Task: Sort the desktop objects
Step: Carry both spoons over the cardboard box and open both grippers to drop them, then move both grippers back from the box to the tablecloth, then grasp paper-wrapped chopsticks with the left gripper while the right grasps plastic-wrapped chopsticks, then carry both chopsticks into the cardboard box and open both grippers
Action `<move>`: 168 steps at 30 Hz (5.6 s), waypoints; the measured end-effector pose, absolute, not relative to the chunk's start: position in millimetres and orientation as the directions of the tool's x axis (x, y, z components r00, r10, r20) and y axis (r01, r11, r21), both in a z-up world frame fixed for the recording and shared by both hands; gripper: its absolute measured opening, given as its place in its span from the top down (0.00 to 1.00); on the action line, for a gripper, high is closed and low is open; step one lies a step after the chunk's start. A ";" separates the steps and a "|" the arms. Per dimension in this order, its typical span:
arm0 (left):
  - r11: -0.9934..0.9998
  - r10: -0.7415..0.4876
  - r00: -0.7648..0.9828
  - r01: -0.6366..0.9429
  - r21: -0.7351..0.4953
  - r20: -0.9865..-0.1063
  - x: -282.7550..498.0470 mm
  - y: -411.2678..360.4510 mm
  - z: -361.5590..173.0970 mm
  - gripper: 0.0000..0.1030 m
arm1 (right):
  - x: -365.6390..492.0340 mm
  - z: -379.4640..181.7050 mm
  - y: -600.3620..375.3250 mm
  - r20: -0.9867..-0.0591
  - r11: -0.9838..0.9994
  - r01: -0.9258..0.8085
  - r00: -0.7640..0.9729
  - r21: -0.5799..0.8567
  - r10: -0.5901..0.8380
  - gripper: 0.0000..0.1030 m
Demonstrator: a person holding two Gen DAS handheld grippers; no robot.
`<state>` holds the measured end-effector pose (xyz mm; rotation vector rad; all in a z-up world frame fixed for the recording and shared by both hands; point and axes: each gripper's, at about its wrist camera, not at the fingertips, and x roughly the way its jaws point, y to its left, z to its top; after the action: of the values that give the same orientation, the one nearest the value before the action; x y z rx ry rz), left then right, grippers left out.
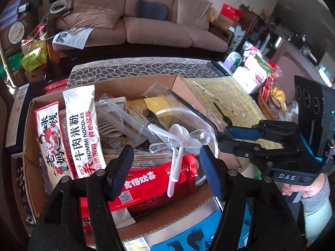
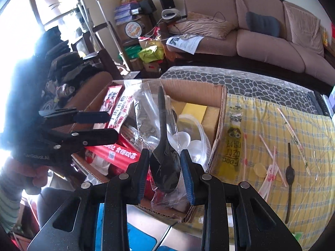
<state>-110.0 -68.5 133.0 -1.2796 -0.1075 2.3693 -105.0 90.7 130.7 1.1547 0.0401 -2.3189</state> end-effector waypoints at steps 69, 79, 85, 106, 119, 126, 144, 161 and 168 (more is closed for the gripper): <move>-0.850 0.400 -0.368 -0.491 -0.189 -0.839 -98.5 236.1 65.2 0.06 | -43.7 88.4 408.3 -0.764 -0.971 -0.005 -0.619 0.237 -0.184 0.01; -0.907 0.297 -0.303 -0.387 -0.168 -0.906 -142.9 246.2 -7.3 0.35 | -62.8 51.7 443.8 -0.784 -0.964 -0.049 -0.594 0.260 -0.181 0.19; -0.913 0.290 -0.260 -0.363 -0.185 -0.921 -161.3 248.1 -29.3 0.48 | -82.0 36.1 449.8 -0.788 -0.960 -0.056 -0.586 0.273 -0.190 0.24; -0.915 0.339 -0.247 -0.312 -0.256 -0.908 -181.2 227.1 -37.4 0.89 | -233.5 4.9 390.6 -0.864 -0.980 0.166 -0.471 0.108 -0.175 0.41; -0.876 0.467 -0.274 -0.273 -0.398 -0.841 -188.0 212.3 -13.5 0.89 | -279.2 -36.8 376.1 -0.905 -0.974 0.225 -0.411 0.018 -0.111 0.67; -0.865 0.490 -0.289 -0.274 -0.419 -0.822 -184.9 215.9 0.3 0.89 | -263.0 -25.6 382.0 -0.904 -0.969 0.243 -0.404 0.041 -0.139 0.92; -0.848 0.526 -0.400 -0.312 -0.429 -0.750 -140.3 160.9 115.3 0.89 | -176.5 123.2 355.2 -0.793 -0.952 0.244 -0.535 0.187 -0.293 0.92; -0.939 0.315 -0.523 -0.047 -0.342 -0.792 -107.2 -63.5 140.8 0.89 | -129.8 154.7 148.3 -0.787 -0.843 0.500 -0.430 0.199 -0.442 0.92; -0.943 0.259 -0.496 0.056 -0.328 -0.829 -102.4 -131.7 109.8 0.89 | -130.7 130.8 60.3 -0.816 -0.786 0.583 -0.342 0.205 -0.466 0.92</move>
<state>-102.4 -131.7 109.8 -1.5087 -0.4784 2.5746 -130.7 60.3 130.8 1.2486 0.1614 -2.1456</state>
